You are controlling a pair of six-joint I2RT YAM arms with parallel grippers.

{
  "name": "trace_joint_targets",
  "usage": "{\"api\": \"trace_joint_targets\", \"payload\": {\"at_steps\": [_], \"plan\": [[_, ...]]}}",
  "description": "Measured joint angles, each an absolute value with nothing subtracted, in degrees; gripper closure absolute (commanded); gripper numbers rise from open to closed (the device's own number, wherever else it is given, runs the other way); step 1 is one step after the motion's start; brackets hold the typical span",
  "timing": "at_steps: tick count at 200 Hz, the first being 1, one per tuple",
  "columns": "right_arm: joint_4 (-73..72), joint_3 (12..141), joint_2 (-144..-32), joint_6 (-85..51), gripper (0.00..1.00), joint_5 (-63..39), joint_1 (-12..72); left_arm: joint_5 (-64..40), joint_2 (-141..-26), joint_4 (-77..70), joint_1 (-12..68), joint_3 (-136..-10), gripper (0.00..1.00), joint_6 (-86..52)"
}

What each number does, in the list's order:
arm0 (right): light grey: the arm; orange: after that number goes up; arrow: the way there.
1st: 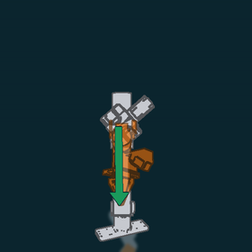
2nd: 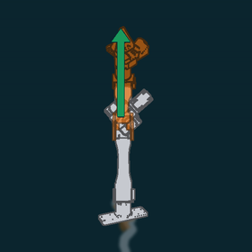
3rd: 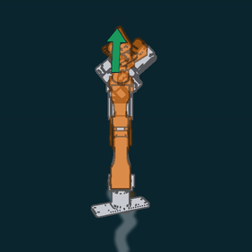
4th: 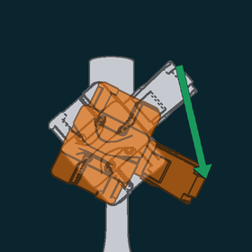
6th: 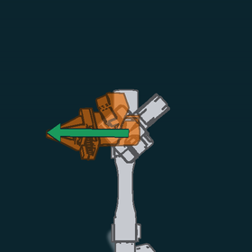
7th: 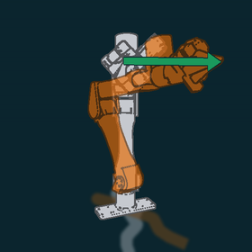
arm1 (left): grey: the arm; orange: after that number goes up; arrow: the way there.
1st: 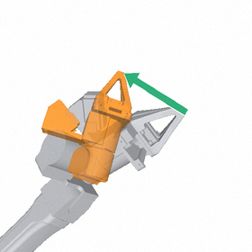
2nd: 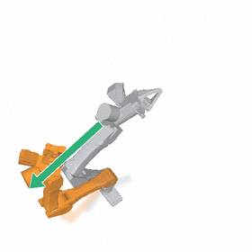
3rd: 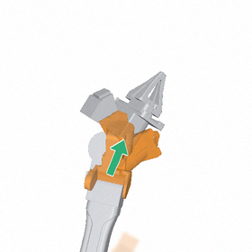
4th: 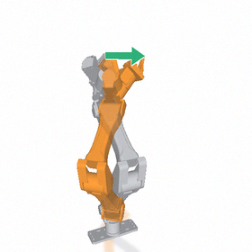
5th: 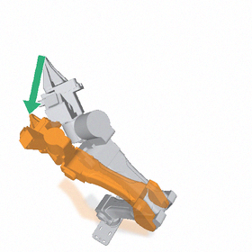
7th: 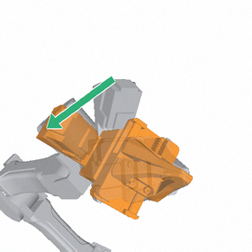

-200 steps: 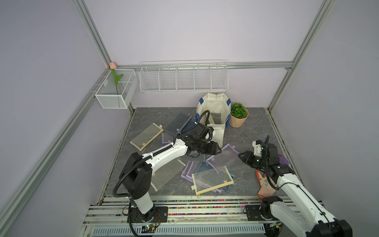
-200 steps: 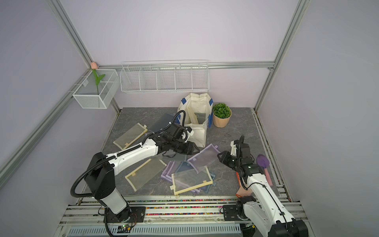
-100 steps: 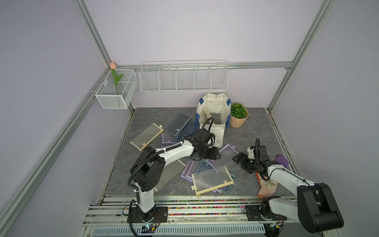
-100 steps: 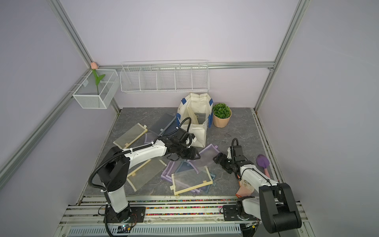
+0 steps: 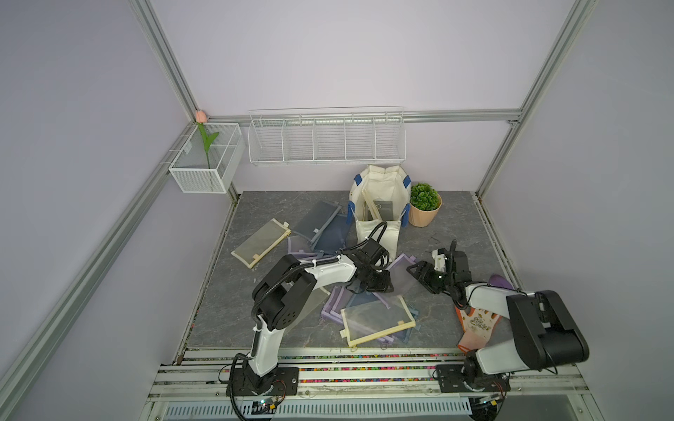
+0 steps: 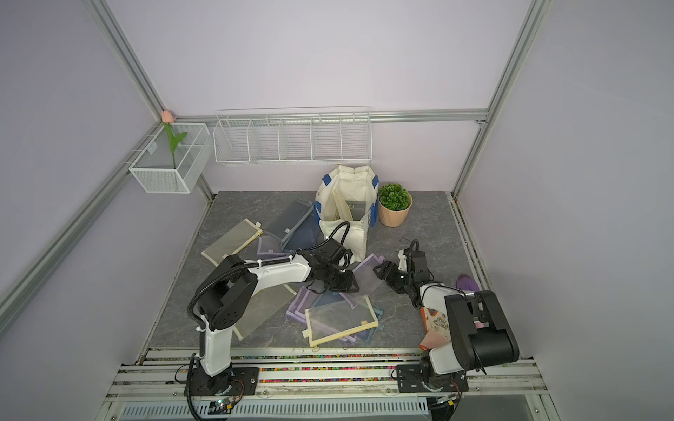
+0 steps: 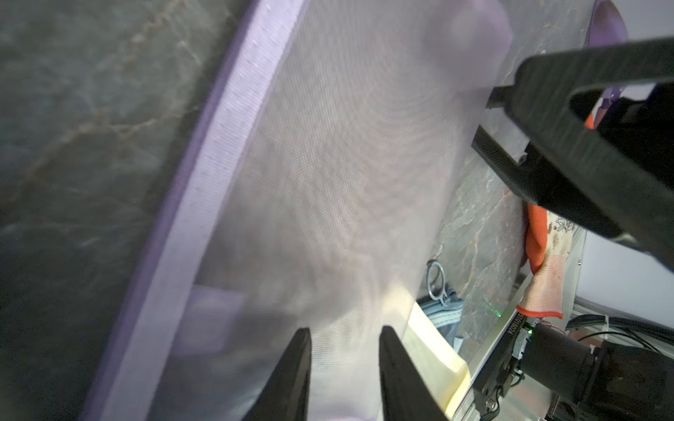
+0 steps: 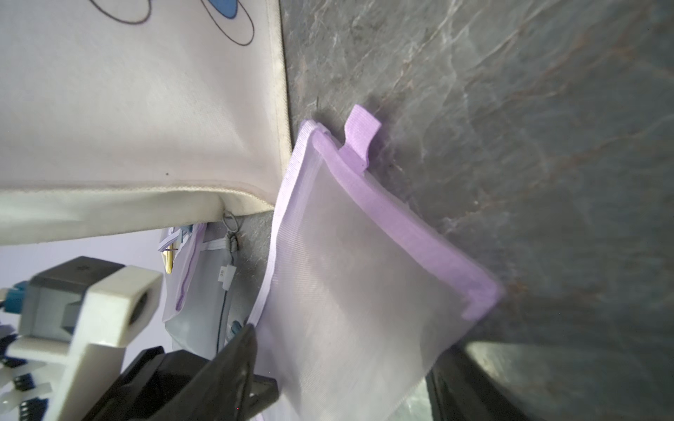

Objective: Put the pencil pouch into the canvas bag
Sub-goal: Pick up the pencil pouch.

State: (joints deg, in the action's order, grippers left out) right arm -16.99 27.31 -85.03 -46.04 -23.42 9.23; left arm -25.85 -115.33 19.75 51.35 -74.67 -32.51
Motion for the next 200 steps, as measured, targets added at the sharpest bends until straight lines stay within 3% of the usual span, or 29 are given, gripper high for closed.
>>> {"api": "trace_joint_targets", "payload": {"at_steps": [57, 96, 116, 144, 200], "plan": [[-21.7, 27.8, -88.9, -47.0, 0.48, -24.4, 10.0, -26.5, -116.5, 18.5, 52.8, -74.7, 0.76, -32.9], [-22.2, 28.1, -91.0, -47.6, 0.81, -24.5, 10.5, -26.7, -116.5, 18.3, 52.8, -74.7, 0.76, -32.9], [-19.6, 28.1, -90.5, -46.3, 0.88, -24.0, 10.7, -26.5, -116.5, 19.2, 52.8, -75.2, 0.7, -32.5], [-11.6, 28.2, -84.7, -43.6, 0.93, -22.9, 10.8, -26.0, -114.9, 21.5, 52.1, -76.4, 0.49, -31.6], [5.9, 33.7, -59.7, -36.6, 0.94, -23.5, 11.0, -28.1, -95.7, 24.5, 46.7, -76.5, 0.24, -28.9]]}}
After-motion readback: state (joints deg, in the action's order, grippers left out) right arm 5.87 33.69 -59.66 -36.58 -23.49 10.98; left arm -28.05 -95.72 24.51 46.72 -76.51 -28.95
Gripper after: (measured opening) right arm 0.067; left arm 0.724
